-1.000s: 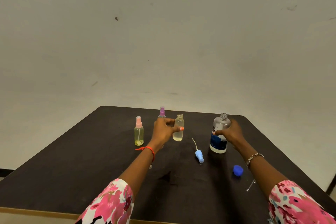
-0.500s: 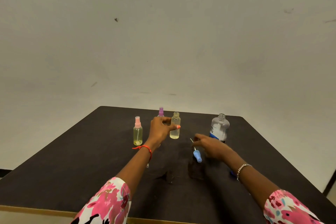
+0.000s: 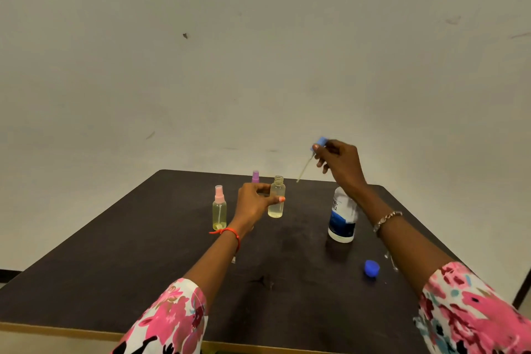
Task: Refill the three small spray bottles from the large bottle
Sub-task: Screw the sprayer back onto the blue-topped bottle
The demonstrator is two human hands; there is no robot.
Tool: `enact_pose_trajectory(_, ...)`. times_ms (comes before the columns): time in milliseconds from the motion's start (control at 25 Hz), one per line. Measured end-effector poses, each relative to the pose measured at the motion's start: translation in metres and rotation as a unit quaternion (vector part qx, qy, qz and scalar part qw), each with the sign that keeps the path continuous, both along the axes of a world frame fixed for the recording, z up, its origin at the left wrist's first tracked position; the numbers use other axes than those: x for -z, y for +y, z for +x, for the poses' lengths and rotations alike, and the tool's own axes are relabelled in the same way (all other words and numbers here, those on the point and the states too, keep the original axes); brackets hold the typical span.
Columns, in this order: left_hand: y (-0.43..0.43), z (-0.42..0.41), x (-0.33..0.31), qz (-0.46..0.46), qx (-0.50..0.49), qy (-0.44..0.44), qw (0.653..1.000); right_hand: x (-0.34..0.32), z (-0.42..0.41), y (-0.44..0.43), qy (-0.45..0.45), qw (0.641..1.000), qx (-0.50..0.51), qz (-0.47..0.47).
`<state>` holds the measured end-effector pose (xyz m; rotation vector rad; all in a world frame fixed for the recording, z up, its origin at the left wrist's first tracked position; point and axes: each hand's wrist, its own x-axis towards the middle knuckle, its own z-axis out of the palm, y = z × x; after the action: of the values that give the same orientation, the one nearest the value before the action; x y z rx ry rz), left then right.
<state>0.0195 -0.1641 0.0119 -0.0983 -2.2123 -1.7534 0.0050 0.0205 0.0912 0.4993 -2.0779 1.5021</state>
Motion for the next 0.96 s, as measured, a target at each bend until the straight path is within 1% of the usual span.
enact_pose_trajectory(40, 0.0, 0.001, -0.001, -0.004, -0.002, 0.001, 1.0, -0.014, 0.002, -0.005, 0.013, 1.0, -0.01, -0.021)
enact_pose_trajectory(80, 0.0, 0.002, -0.001, -0.007, -0.003, 0.002, 1.0, -0.024, 0.004, -0.01, 0.026, 0.999, -0.017, -0.022)
enact_pose_trajectory(200, 0.001, 0.005, -0.002, -0.011, 0.0, 0.005, 1.0, -0.033, 0.009, -0.021, 0.048, 0.999, -0.021, 0.014)
enact_pose_trajectory(400, 0.004, 0.008, -0.009, -0.011, 0.007, -0.001, 1.0, -0.027, 0.011, -0.031, 0.047, 0.996, -0.022, 0.073)
enact_pose_trajectory(520, 0.005, 0.01, -0.014, -0.015, 0.019, 0.005, 1.0, -0.022, 0.01, -0.034, 0.023, 0.994, -0.032, 0.102)
enact_pose_trajectory(640, 0.005, 0.012, -0.019, -0.012, 0.018, 0.01, 1.0, -0.014, 0.01, -0.035, 0.0, 0.986, -0.041, 0.164)
enact_pose_trajectory(720, 0.005, 0.014, -0.022, -0.004, 0.024, 0.017, 1.0, -0.007, 0.011, -0.036, -0.011, 0.981, -0.049, 0.188)
enact_pose_trajectory(800, 0.005, 0.017, -0.026, -0.003, 0.031, 0.024, 0.999, -0.002, 0.01, -0.036, -0.026, 0.98, -0.054, 0.192)
enact_pose_trajectory(960, 0.003, 0.019, -0.028, -0.013, 0.029, 0.035, 0.999, 0.002, 0.009, -0.041, -0.046, 0.984, -0.039, 0.167)
